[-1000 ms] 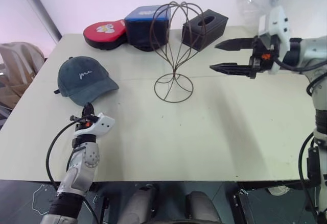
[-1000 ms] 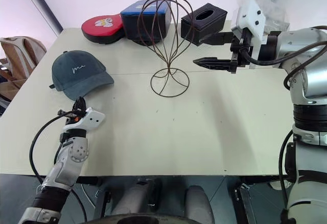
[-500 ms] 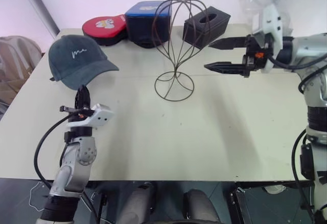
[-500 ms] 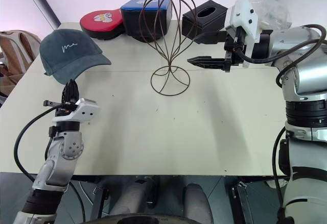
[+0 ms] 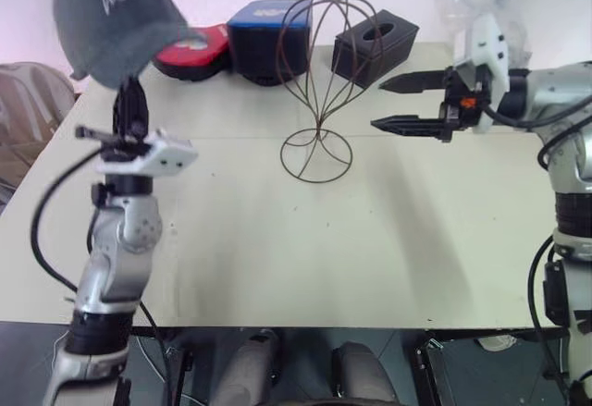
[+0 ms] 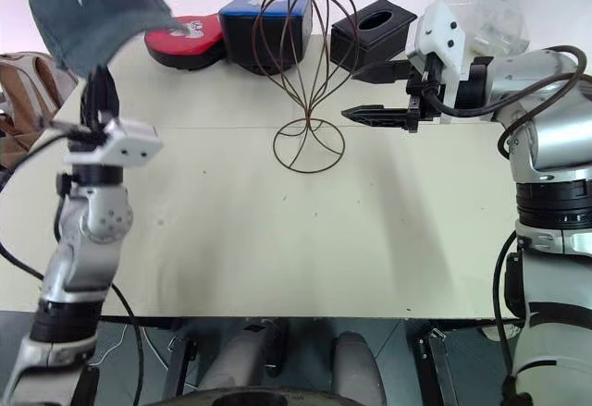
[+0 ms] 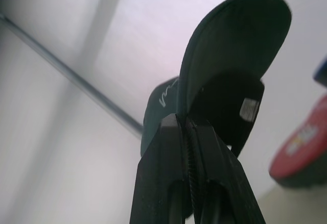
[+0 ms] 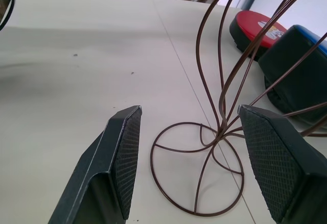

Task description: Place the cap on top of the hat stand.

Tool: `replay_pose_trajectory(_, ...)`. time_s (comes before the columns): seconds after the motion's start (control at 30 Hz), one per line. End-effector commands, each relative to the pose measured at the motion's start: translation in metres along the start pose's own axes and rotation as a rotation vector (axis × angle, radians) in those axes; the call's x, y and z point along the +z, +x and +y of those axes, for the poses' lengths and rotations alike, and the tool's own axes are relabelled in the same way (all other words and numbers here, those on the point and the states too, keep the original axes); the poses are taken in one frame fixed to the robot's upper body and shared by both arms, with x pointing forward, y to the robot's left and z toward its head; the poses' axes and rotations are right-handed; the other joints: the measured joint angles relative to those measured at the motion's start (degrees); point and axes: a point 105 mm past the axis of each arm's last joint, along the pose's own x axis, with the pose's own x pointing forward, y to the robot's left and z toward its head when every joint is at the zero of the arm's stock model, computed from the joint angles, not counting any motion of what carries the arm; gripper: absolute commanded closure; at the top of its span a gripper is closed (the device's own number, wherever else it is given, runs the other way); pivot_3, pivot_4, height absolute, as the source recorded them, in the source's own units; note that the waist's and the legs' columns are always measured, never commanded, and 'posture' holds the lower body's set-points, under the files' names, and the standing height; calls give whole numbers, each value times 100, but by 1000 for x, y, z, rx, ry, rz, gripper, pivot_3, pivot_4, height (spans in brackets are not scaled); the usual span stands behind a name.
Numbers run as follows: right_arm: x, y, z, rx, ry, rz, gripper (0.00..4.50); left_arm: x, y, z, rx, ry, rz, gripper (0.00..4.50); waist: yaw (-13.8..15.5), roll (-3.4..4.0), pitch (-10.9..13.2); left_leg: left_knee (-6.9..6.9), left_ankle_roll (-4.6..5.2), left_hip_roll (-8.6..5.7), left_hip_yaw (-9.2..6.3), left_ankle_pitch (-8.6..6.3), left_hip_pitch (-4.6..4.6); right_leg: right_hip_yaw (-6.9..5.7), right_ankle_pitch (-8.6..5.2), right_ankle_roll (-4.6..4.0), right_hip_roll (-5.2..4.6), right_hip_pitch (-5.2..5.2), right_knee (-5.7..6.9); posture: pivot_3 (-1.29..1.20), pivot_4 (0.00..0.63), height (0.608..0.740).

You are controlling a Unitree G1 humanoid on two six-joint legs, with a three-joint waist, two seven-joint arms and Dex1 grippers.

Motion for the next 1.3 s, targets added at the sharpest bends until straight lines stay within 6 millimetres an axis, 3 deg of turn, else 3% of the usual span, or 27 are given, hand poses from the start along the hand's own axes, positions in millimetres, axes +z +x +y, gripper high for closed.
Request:
replay_pose_trajectory(0.03, 14, -2, -5, -16, -56, -25, 1432, 11, 15, 13, 19, -62, -90, 4464, -8, 0, 0, 0, 0, 0, 1, 0, 0, 1, 0, 0, 0, 0, -1, 0, 150, 740)
replay_pose_trajectory(0.33, 7, -5, -10, -47, -42, -11, 1432, 46, 53, 22, -11, -253, -298, 4464, -11, -5, 3, 7, -1, 0, 0, 2, -2, 0, 2, 4, 2, 0, 1, 0, 150, 740)
replay_pose_trajectory(0.63, -11, -17, -20, -111, 3, 21, 1432, 83, 74, 19, -95, -386, -460, 4464, -18, -8, 4, 12, -11, 1, 0, 8, -3, 0, 3, 5, 5, 1, 5, 0, 150, 740)
replay_pose_trajectory(0.87, -12, -36, -38, -230, 0, 18, 1432, 105, 76, 6, -221, -461, -571, 4464, -38, -8, 5, 48, -21, 3, 0, 15, -10, 0, 3, 6, 11, 7, 11, 0, 150, 740)
replay_pose_trajectory(1.1, 17, -61, -44, -318, 20, -79, 1432, 110, 67, 2, -275, -464, -629, 4464, -47, -8, 5, 51, -21, 5, 0, 15, -12, 1, 3, 6, 12, 6, 13, 0, 150, 740)
replay_pose_trajectory(1.3, 64, -75, -30, -283, 126, -283, 1432, 113, 59, 3, -284, -449, -666, 4464, -61, -8, 5, 53, 0, 7, -1, 2, -13, 2, 3, 6, 14, 6, 14, 0, 150, 740)
